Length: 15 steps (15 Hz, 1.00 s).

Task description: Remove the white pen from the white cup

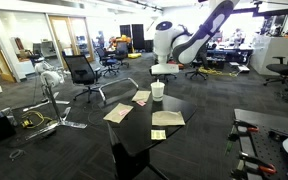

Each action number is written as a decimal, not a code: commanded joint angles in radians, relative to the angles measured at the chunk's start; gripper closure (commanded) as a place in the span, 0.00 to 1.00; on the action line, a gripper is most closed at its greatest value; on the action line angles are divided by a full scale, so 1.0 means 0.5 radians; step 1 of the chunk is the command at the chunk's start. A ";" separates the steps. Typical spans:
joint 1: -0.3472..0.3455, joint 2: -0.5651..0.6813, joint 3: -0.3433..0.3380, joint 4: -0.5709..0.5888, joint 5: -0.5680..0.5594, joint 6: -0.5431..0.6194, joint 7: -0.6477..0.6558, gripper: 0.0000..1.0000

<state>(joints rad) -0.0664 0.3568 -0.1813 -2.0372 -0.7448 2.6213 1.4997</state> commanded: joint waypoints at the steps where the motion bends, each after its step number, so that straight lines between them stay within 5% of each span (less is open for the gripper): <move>1: 0.054 0.069 -0.052 0.071 0.055 0.030 0.010 0.53; 15: 0.103 0.212 -0.109 0.154 0.174 0.020 -0.014 0.61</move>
<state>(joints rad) -0.0395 0.4317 -0.2095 -1.9922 -0.6846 2.6217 1.4995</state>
